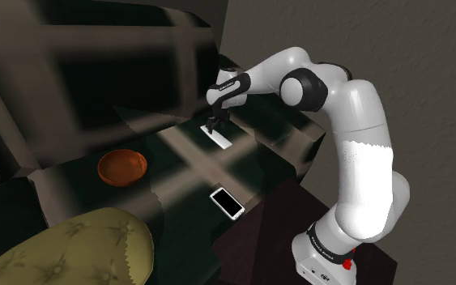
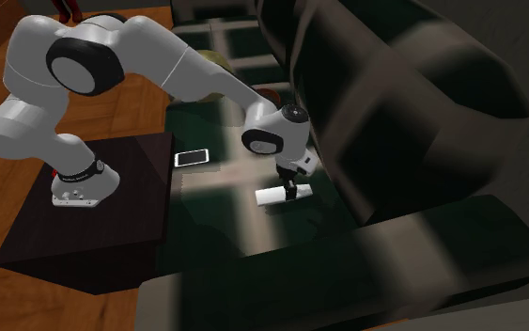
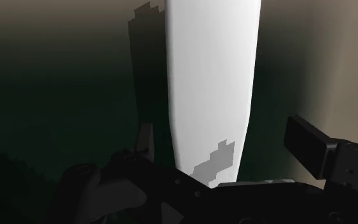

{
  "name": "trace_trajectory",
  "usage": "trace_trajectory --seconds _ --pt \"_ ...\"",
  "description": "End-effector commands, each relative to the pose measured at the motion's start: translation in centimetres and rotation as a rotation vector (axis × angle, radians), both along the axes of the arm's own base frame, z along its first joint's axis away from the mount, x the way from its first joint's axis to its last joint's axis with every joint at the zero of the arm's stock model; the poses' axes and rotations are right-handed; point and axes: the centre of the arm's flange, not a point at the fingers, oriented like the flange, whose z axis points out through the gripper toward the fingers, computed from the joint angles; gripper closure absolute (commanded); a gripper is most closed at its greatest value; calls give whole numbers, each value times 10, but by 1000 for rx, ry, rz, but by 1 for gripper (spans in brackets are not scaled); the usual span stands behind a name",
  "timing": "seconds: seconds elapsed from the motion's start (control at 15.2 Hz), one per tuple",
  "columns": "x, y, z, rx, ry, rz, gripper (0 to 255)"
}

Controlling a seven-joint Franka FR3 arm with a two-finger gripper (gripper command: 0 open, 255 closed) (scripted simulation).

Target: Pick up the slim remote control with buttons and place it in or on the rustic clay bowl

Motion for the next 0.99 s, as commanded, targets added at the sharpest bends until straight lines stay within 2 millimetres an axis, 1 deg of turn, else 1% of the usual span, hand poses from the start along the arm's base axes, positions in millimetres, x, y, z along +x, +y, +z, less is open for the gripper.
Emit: trace_trajectory --seconds 0.0,0.4,0.86,0.92 --pt "3 0 -11 -1 -1 -1 0" --pt "3 0 -41 -1 -1 -1 0" --pt "3 0 -41 -1 -1 -1 0" --pt "3 0 -41 -1 -1 -1 255"
